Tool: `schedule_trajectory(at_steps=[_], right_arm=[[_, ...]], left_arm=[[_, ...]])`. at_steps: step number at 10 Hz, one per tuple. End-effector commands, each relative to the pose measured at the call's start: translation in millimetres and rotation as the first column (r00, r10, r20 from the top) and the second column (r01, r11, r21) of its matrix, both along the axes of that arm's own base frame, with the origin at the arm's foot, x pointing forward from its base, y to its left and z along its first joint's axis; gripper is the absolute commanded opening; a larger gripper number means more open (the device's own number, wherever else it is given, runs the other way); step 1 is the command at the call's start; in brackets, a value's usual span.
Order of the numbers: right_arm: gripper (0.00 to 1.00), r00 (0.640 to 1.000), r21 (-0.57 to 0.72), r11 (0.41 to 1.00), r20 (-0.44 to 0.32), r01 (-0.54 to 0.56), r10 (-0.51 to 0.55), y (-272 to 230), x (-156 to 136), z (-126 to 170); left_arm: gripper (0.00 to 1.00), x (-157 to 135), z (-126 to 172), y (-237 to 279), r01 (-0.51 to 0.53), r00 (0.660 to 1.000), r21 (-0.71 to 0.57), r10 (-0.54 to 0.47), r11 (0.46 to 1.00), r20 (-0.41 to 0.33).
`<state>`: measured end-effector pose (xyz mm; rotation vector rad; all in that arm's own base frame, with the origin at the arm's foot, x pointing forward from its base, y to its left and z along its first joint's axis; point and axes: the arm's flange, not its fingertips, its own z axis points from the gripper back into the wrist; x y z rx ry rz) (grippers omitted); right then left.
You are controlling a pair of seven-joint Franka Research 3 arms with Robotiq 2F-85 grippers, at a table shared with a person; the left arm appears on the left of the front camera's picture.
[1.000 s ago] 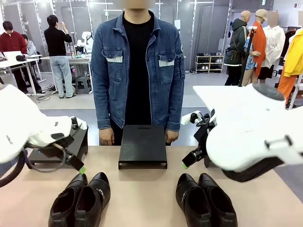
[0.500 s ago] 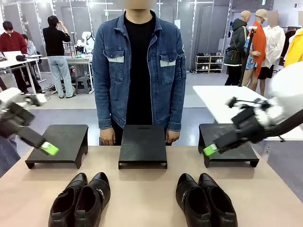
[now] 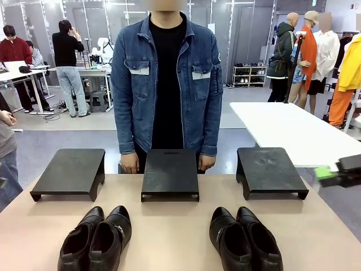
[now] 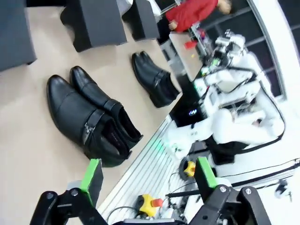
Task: Place the shoes on the stand as instructed by the person.
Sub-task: Pick up one pair of Shoes and place it on the Shoes Stand indicated by the person.
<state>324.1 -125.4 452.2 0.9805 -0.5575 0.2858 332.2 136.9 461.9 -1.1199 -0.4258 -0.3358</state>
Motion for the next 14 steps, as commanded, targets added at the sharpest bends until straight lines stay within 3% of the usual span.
schedule_trajectory(at_steps=[1,3,6,14], right_arm=[[1.00,0.997,0.083,0.994,0.036,0.064,-0.067,-26,-22,-15],[1.00,0.990,0.115,0.986,0.058,0.122,-0.129,-50,-45,-20],[1.00,0.983,0.127,0.979,0.069,0.160,-0.169,-61,-62,-25],[1.00,0.983,0.122,0.978,0.038,0.171,-0.177,-80,-56,-17]], left_arm=[[1.00,-15,-13,40,-0.072,0.997,-0.148,0.069,0.986,-0.021],[1.00,-39,-27,68,-0.172,0.985,-0.199,0.171,0.965,-0.020],[1.00,-56,-32,74,-0.241,0.970,-0.214,0.241,0.947,-0.029],[1.00,-58,-34,82,-0.247,0.969,-0.202,0.241,0.948,-0.057]])
